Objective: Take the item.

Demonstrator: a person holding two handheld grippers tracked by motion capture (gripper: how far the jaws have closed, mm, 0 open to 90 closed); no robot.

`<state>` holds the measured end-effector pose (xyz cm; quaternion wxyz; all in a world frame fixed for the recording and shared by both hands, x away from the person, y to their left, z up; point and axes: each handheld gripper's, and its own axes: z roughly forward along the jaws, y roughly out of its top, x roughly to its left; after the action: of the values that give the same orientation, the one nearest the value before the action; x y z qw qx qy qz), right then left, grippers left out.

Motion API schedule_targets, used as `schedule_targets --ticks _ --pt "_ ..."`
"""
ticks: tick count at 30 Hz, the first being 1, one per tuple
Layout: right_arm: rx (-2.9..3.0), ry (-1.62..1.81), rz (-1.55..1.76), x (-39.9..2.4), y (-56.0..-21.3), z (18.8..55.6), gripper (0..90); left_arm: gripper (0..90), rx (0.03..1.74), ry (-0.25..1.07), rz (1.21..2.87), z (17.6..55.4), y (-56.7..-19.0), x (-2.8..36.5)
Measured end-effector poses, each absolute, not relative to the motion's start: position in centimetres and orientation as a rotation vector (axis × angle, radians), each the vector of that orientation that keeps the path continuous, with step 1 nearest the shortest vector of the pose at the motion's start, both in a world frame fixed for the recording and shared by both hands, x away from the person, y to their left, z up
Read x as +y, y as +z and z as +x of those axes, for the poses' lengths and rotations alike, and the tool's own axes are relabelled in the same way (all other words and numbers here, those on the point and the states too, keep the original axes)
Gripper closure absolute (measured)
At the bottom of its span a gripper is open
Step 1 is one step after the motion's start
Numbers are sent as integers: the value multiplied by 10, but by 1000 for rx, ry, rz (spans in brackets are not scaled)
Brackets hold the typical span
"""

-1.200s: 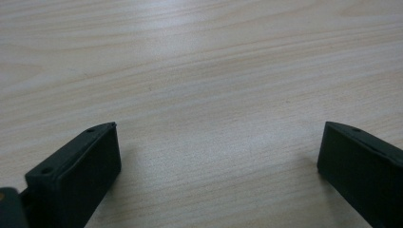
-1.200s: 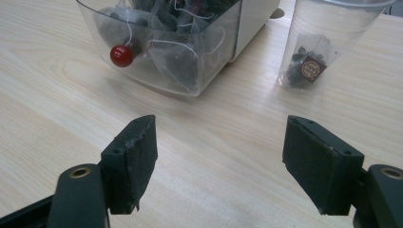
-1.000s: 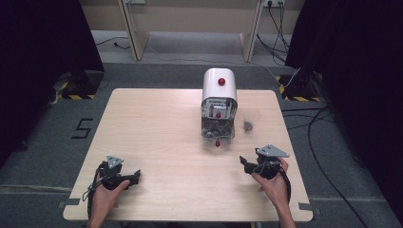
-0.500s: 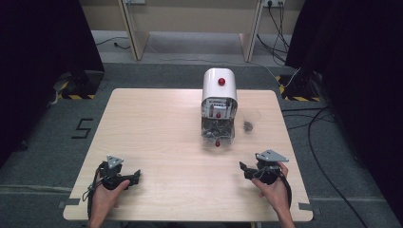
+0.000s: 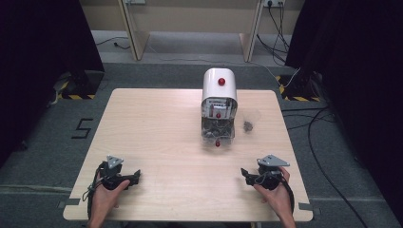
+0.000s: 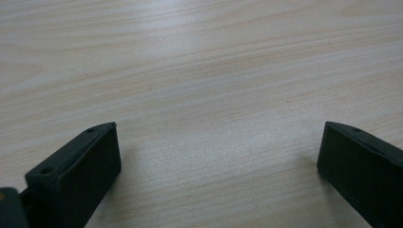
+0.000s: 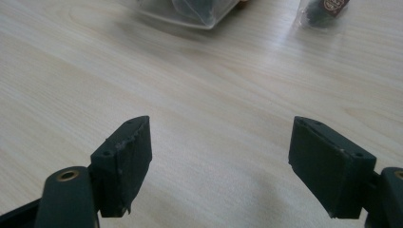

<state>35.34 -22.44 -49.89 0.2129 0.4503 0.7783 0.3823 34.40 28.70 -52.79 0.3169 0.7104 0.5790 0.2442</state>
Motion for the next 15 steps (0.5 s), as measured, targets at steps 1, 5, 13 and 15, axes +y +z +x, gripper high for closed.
schedule_targets --ticks 1,5,13,15 --pt "2162 1055 1256 -224 -499 352 234 0 1524 643 1870 344 -528 287" --pt "2169 1042 1251 -226 -501 348 234 0 1524 643 1872 344 -528 287" --pt "2188 1018 1250 -227 -505 340 235 0 1524 643 1871 344 -528 287" --pt "2192 1013 1249 -227 -506 339 235 0 1524 643 1871 344 -528 287"
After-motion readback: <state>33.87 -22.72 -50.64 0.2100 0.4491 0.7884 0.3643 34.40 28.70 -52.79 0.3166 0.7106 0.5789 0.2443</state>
